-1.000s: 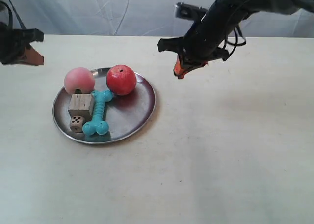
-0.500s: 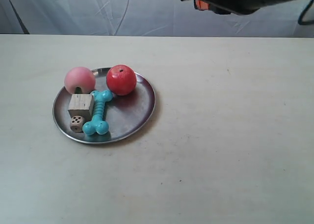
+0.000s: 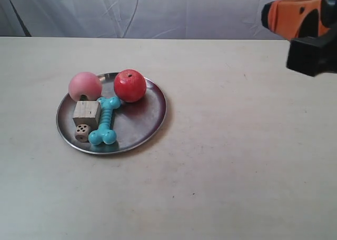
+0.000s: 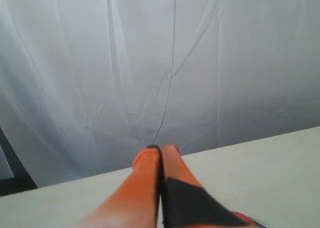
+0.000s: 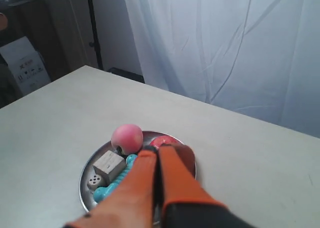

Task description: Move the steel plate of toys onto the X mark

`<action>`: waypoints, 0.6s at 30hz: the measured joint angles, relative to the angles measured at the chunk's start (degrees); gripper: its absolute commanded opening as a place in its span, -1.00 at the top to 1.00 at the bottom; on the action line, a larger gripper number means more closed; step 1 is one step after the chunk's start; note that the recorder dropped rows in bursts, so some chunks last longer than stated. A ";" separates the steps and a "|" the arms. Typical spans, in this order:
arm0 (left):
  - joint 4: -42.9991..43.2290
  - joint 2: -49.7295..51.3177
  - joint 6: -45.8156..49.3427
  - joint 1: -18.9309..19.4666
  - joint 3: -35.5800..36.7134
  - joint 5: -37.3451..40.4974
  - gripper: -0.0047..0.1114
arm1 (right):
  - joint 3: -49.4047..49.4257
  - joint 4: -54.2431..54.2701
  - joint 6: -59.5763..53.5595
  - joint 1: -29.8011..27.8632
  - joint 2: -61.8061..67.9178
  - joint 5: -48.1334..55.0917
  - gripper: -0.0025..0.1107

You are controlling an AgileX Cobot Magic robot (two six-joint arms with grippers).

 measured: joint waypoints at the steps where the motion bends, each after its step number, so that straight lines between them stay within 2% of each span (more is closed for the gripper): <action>1: -1.13 -0.19 2.11 -0.34 0.00 -0.40 0.92 | 0.27 -0.14 0.00 0.00 -0.74 0.22 0.93; 5: -3.18 -0.35 7.25 -1.62 0.09 -1.47 0.92 | 0.54 -0.14 0.00 0.00 -2.11 1.10 0.93; 14: -3.98 -0.35 8.17 -2.07 0.12 -2.25 0.92 | 2.19 0.08 -0.10 -0.12 -3.83 1.13 0.93; 18: -3.98 -0.35 8.27 -2.07 0.12 -2.46 0.92 | 8.04 2.81 -0.10 -4.77 -8.21 -1.76 0.93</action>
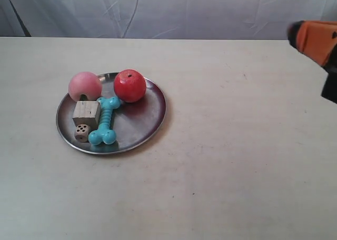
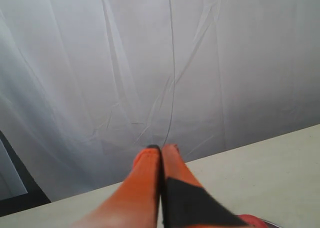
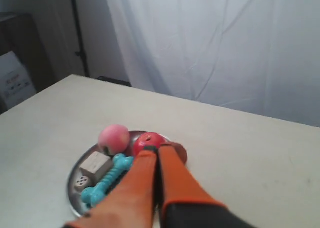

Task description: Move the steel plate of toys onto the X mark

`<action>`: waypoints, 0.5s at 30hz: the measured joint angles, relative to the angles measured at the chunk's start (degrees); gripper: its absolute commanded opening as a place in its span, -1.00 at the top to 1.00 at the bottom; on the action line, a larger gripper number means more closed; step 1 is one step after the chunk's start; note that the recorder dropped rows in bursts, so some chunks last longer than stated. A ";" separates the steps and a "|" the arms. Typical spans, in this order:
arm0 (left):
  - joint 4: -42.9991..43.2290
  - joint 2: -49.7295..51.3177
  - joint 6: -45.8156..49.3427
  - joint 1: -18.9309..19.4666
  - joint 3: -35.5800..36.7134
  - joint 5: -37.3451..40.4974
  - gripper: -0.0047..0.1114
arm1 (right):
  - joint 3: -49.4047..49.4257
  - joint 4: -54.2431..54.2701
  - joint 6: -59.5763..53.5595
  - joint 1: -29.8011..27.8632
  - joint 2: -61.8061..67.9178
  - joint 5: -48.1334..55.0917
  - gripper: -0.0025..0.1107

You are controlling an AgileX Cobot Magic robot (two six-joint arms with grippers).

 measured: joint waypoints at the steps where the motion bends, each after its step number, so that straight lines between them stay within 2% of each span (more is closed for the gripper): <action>1: 0.00 0.00 0.00 0.00 0.00 0.00 0.92 | 2.41 0.50 0.00 -2.17 -1.55 -1.45 0.93; 9: 0.25 0.00 0.00 0.00 0.00 -0.20 0.92 | 20.10 1.50 0.00 -19.52 -15.92 -3.58 0.93; 15: 0.25 0.00 0.00 0.00 0.00 -0.20 0.92 | 27.84 1.60 0.00 -26.55 -27.47 -2.30 0.93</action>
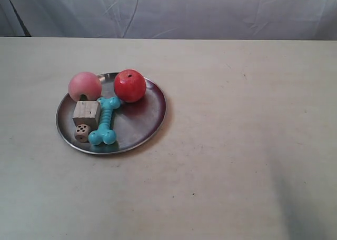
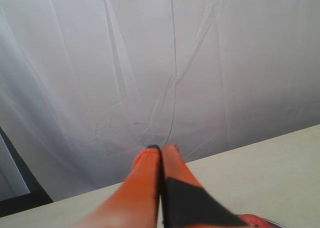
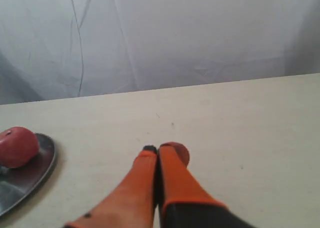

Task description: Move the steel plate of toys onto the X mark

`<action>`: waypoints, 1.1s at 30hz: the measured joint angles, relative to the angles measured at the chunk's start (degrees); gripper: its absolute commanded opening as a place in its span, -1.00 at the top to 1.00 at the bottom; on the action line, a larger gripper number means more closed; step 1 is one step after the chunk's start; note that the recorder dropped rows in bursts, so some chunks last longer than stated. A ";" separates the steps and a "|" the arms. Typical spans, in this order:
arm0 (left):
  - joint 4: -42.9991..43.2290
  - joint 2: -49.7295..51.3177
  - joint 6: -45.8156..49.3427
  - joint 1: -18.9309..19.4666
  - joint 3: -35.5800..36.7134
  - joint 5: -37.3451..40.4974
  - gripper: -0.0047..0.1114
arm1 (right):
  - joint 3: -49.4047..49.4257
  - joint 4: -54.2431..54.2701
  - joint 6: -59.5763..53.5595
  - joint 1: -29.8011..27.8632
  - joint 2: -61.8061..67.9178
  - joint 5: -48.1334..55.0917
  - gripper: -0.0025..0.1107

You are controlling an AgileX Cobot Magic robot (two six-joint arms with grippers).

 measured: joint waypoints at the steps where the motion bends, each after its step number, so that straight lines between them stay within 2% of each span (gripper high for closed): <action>1: 0.00 0.00 0.00 0.00 0.00 0.00 0.92 | 1.08 0.00 0.00 -0.52 -1.14 0.00 0.93; 4: 0.00 0.00 0.00 0.00 0.00 0.00 0.92 | 4.75 0.00 0.00 -1.91 -3.77 0.73 0.93; 11: 0.10 0.00 0.00 0.00 0.00 0.00 0.92 | 5.62 0.12 0.00 -2.31 -4.20 7.92 0.93; 33: 0.06 0.00 -0.01 0.00 0.00 2.81 0.92 | 5.62 0.12 0.00 -2.31 -4.20 8.05 0.93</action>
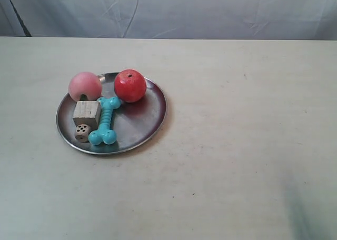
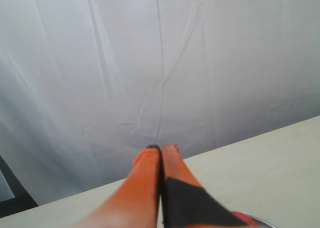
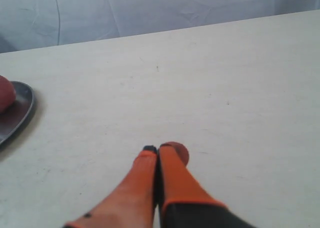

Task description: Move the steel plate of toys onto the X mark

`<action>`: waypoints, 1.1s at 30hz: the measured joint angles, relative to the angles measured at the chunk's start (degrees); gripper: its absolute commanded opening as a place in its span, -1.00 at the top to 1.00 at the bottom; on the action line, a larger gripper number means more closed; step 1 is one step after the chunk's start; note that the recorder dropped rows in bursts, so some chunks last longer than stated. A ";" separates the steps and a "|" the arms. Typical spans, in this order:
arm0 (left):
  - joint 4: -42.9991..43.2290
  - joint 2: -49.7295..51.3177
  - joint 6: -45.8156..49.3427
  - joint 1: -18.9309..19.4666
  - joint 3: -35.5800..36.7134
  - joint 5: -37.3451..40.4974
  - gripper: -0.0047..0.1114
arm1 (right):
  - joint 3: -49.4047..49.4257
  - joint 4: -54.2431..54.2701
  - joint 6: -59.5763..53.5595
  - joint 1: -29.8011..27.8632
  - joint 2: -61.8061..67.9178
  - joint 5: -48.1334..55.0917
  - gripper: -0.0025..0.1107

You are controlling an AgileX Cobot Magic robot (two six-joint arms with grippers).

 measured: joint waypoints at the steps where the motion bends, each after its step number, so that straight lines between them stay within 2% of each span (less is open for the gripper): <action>1: -0.31 0.00 -0.17 0.00 0.00 0.50 0.92 | 0.00 0.00 0.00 0.00 0.00 0.00 0.93; 8: -1.39 -4.38 -0.17 0.00 2.87 1.69 0.92 | 0.00 0.00 0.00 0.00 0.00 0.09 0.93; 13: -5.62 -16.03 -0.28 0.49 12.27 2.35 0.92 | 0.00 0.00 0.00 0.00 0.00 0.09 0.93; 18: -10.47 -29.95 -0.28 5.19 22.73 2.50 0.92 | 0.00 0.00 0.00 0.00 0.00 0.09 0.93; 20: -13.06 -37.15 -0.39 10.20 27.06 2.50 0.92 | 0.00 0.00 0.00 0.00 0.00 0.09 0.93; 22: -14.43 -41.71 -0.39 13.66 28.35 2.39 0.92 | 0.00 0.00 0.00 0.00 0.00 0.09 0.93; 27: -14.52 -43.51 -0.43 15.38 28.72 0.69 0.92 | 0.00 0.00 0.00 0.00 0.00 0.09 0.93; 29: -9.41 -43.51 -3.69 15.41 28.69 1.20 0.92 | 0.00 0.10 0.00 0.00 0.00 0.09 0.93; 30: -3.99 -43.51 -7.62 15.41 28.69 2.04 0.92 | 0.00 0.10 0.00 0.00 0.00 0.09 0.93; 31: 8.15 -43.51 -18.55 15.52 28.69 3.82 0.92 | 0.00 0.10 0.00 0.00 0.00 0.09 0.93; 32: 15.41 -43.51 -26.09 15.52 28.87 4.11 0.92 | 0.00 0.10 0.00 0.00 0.00 0.09 0.93; 33: 28.81 -43.51 -40.57 15.52 30.06 3.00 0.92 | 0.00 0.10 0.00 0.00 0.00 0.09 0.93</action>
